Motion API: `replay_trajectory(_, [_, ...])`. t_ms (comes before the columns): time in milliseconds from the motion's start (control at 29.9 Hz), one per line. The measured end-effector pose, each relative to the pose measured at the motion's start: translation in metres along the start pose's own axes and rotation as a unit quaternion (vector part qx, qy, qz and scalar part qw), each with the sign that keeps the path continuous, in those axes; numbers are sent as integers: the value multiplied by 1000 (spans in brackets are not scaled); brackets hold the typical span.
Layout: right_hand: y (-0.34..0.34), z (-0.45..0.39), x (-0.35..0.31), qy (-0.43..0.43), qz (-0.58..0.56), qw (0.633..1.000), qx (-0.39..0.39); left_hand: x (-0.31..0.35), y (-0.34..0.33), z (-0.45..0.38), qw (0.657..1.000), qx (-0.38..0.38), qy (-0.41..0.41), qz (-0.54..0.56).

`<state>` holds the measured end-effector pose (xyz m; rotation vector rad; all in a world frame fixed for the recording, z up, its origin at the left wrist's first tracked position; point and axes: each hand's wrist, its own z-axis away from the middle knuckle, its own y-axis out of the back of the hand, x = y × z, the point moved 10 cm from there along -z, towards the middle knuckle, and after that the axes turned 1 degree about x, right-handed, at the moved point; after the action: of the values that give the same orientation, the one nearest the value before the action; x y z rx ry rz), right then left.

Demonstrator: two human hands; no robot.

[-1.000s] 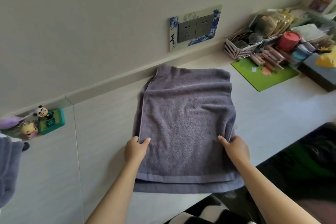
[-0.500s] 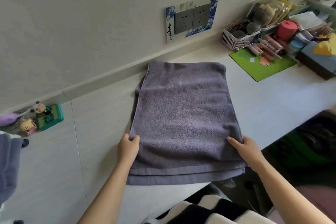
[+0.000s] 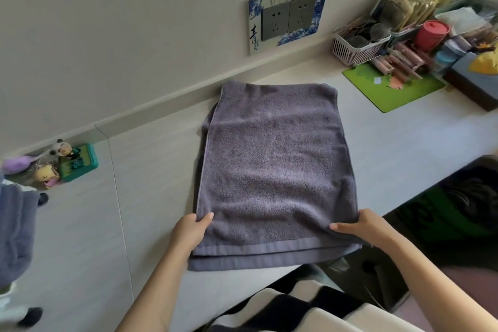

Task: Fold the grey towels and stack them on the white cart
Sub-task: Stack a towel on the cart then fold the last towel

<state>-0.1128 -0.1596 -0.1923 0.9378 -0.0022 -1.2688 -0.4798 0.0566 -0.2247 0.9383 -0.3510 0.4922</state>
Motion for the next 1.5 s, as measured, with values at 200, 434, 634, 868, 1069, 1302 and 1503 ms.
replay_trajectory(200, [7,12,15,-4,-63,997,49,-4,16,23,990,89,-43,105])
replay_trajectory(434, [6,20,4,37,-25,993,107,8,18,38,979,139,-123,-79])
replay_trajectory(634, [10,15,-3,56,-9,984,170,16,12,39,956,173,-121,-203])
replay_trajectory(868, [0,11,10,20,16,984,178,10,1,42,946,144,-109,-268])
replay_trajectory(1069, [8,17,0,16,-38,967,252,22,3,45,924,222,-176,-257])
replay_trajectory(1302, [-28,5,-56,182,235,912,281,67,-65,54,878,119,-361,-292])
replay_trajectory(1503, [-27,-18,-30,89,306,915,245,64,-74,45,879,94,-327,-334])
